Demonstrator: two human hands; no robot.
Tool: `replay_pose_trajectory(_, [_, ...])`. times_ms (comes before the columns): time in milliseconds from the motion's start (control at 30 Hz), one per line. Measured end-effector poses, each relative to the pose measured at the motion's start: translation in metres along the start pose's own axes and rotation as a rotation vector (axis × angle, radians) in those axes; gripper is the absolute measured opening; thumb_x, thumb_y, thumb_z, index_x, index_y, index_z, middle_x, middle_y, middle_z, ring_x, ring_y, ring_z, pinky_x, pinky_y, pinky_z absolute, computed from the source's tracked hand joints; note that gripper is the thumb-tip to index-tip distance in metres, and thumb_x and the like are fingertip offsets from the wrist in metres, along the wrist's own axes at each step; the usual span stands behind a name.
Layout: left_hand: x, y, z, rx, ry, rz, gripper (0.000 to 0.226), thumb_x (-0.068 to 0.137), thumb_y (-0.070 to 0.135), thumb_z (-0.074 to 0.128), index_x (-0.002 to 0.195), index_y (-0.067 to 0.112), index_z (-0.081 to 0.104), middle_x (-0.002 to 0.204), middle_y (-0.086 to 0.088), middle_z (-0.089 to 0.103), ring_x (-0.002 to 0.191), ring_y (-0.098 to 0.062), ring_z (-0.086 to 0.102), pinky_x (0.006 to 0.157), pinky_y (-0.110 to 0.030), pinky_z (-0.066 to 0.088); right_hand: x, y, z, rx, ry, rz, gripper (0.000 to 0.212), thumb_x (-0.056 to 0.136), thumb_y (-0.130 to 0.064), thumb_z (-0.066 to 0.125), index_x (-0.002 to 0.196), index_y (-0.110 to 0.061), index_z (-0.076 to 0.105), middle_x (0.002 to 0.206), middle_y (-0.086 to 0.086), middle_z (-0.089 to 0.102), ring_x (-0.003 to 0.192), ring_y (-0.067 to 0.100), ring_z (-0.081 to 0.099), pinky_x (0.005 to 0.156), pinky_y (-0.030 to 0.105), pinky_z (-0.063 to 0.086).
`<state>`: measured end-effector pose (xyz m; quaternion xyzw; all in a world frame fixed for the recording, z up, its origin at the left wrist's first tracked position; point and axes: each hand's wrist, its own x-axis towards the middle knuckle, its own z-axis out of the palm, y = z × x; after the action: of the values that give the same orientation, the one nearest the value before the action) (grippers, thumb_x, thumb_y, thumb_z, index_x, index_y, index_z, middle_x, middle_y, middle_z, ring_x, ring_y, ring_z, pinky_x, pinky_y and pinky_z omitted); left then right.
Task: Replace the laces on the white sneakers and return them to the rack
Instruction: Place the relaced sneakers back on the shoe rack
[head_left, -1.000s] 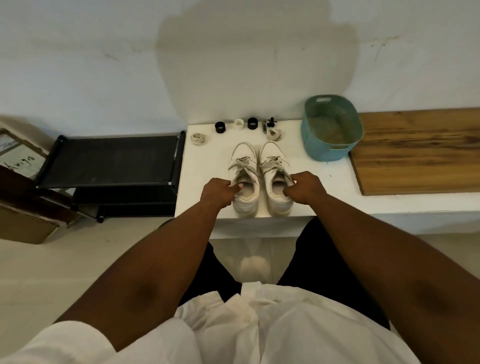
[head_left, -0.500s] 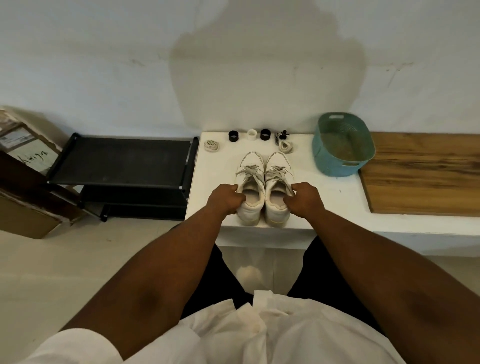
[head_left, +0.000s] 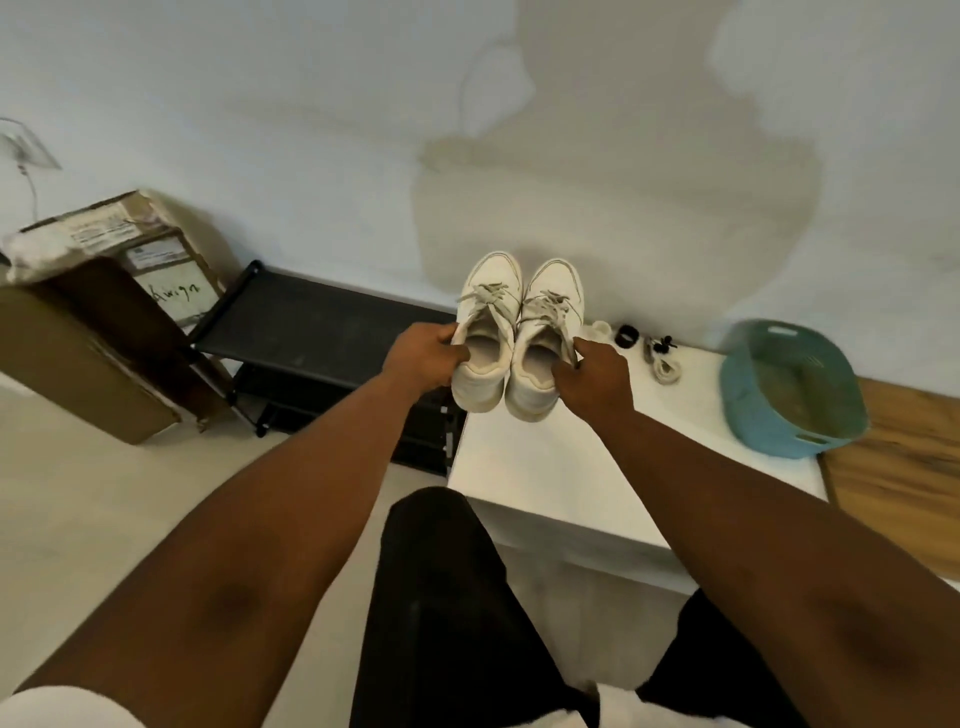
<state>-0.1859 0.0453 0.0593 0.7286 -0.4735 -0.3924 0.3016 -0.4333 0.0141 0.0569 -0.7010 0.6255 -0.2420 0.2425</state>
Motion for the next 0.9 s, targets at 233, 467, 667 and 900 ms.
replay_pose_trajectory(233, [0.046,-0.061,-0.080,-0.036,0.095,-0.041,0.033,0.085,0.020,0.070,0.115,0.034,0.076,0.098,0.001,0.076,0.090,-0.024,0.072,0.083,-0.049,0.063,0.036,-0.075,0.090,0.048,-0.086,-0.033,0.028,0.077,-0.040,0.047,0.078,-0.014,0.055,0.084,0.011,0.067,0.083,0.031,0.060,0.070,0.032,0.037])
replay_pose_trajectory(467, [0.075,-0.130,-0.104,0.064,0.137,-0.136,0.031,0.098,0.031,0.061,0.129,0.032,0.068,0.109,0.001,0.072,0.099,-0.023,0.066,0.093,-0.048,0.057,0.056,-0.094,0.171,0.017,-0.249,0.011,0.030,0.095,-0.024,0.059,0.113,0.000,0.064,0.112,0.016,0.067,0.106,0.033,0.061,0.080,0.030,0.041])
replay_pose_trajectory(667, [0.098,-0.153,-0.091,0.118,0.071,-0.186,0.028,0.103,0.034,0.055,0.127,0.026,0.067,0.110,-0.003,0.070,0.104,-0.025,0.064,0.098,-0.047,0.052,0.065,-0.075,0.207,0.038,-0.311,0.098,0.015,0.092,-0.024,0.059,0.091,-0.009,0.059,0.089,0.008,0.060,0.084,0.027,0.058,0.069,0.029,0.038])
replay_pose_trajectory(900, [0.110,-0.157,-0.088,0.176,0.035,-0.161,0.031,0.103,0.038,0.053,0.129,0.029,0.067,0.109,-0.003,0.071,0.103,-0.025,0.064,0.095,-0.042,0.051,0.079,-0.059,0.214,0.010,-0.348,0.081,0.031,0.097,-0.034,0.053,0.106,-0.008,0.066,0.102,0.009,0.067,0.095,0.029,0.063,0.079,0.035,0.049])
